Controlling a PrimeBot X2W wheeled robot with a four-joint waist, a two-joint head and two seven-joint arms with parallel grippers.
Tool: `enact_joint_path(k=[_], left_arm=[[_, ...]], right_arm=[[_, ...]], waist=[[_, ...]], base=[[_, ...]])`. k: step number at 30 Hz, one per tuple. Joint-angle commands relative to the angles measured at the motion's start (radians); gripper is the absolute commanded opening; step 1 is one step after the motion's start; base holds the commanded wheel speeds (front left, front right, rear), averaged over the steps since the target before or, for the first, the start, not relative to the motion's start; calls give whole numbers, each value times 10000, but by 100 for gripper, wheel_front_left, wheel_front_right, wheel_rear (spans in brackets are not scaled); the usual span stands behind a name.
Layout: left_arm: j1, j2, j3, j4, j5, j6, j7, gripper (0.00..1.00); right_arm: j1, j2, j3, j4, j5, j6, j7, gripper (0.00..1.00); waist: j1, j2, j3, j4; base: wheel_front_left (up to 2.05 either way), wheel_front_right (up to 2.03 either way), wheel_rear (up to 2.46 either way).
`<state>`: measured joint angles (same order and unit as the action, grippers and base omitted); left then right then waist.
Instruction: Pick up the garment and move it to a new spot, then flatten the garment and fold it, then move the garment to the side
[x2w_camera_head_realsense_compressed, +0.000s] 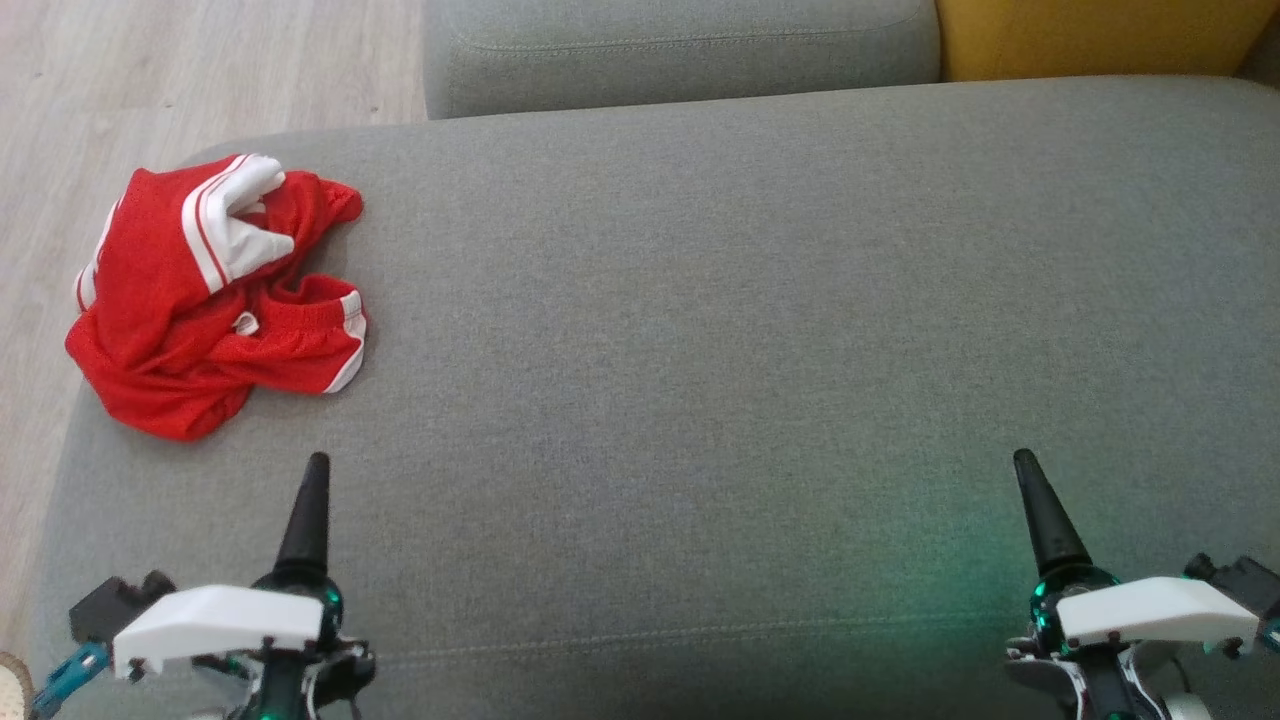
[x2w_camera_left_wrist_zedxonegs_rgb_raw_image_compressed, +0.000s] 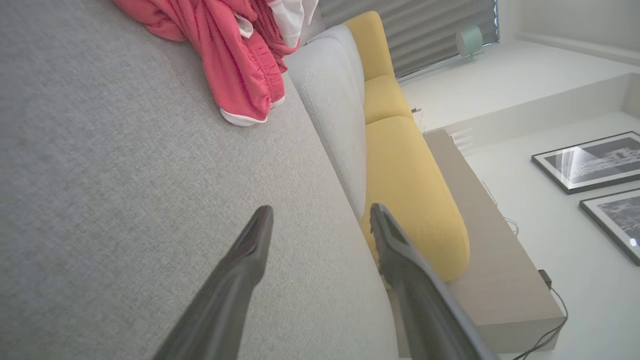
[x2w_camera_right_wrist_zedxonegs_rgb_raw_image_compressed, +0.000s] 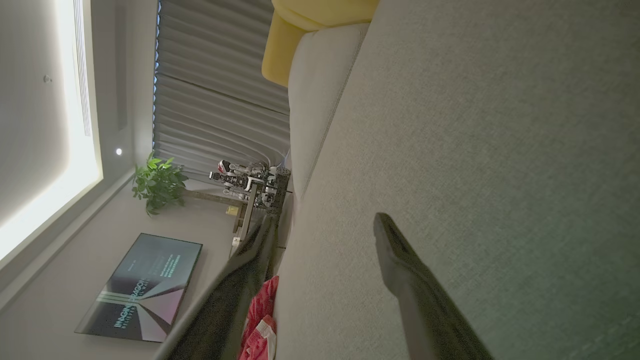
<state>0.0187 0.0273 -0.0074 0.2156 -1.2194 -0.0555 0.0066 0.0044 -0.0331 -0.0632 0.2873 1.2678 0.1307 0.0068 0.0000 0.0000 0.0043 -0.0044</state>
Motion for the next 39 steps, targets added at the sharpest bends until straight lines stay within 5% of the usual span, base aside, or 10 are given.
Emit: enact_joint_path(k=[1,14,39], left_arm=[[-397,106,17,-463,303,19,-101,100],[-337,283,-506,-846,2720,325,-458,100],[-494,1354,-2269,-1869,6117,2449,-1230,100]], right_arm=[[-474,-71,80,-416,-318,0,-122,100],[-494,-85,362,-943,-2812,0,-476,100],[-534,-115,799,-1550,-6435,0,-1242,100]], waist=[[0,0,-1,0],[0,0,-7,-32],[0,0,-164,-154]], base=[[0,0,0],[0,0,0],[0,0,0]])
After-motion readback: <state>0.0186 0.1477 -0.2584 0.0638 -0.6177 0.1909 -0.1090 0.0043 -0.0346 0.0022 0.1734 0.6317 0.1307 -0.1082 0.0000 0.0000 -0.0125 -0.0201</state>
